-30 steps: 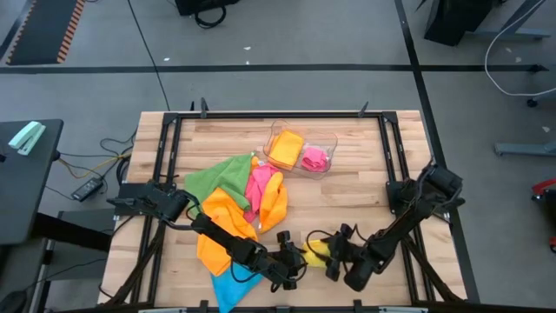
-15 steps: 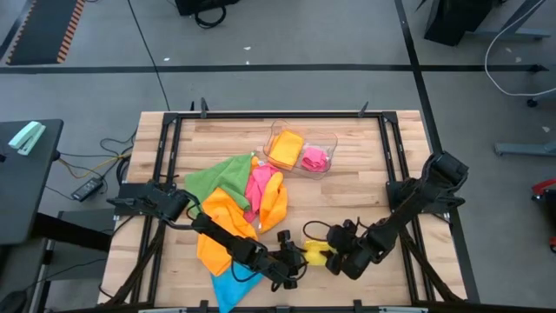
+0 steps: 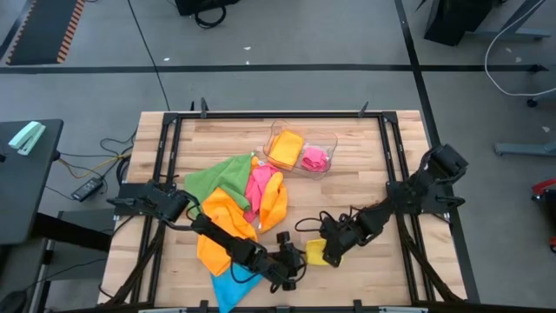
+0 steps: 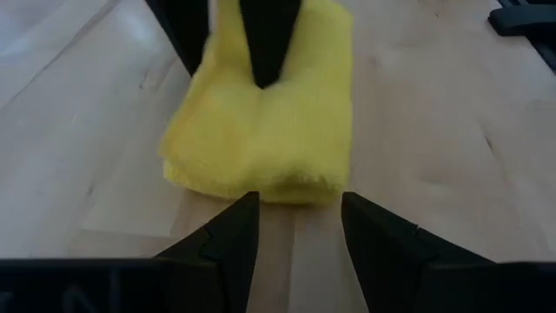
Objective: Fold microfiber towels
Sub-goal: Fold the yellow microfiber cloth, then put the yellow microfiber cloth into the transparent bin
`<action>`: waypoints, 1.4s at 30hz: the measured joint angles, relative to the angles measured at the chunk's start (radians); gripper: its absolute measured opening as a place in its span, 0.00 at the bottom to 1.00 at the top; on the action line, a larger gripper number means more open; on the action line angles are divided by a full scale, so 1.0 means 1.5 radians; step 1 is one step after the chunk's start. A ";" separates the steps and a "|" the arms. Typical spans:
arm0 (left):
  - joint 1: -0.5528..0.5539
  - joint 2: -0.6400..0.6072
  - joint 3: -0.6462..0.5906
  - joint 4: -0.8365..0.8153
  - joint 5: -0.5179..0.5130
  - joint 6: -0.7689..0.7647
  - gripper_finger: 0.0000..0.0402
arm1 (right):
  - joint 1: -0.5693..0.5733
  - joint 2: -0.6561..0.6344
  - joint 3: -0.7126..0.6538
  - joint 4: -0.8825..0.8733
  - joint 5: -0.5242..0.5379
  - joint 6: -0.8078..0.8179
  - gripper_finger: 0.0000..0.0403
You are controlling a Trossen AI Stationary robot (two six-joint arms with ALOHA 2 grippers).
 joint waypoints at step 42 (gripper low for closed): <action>0.093 0.005 0.001 0.123 0.089 0.122 0.49 | 0.133 -0.203 0.004 -0.116 0.189 -0.211 0.68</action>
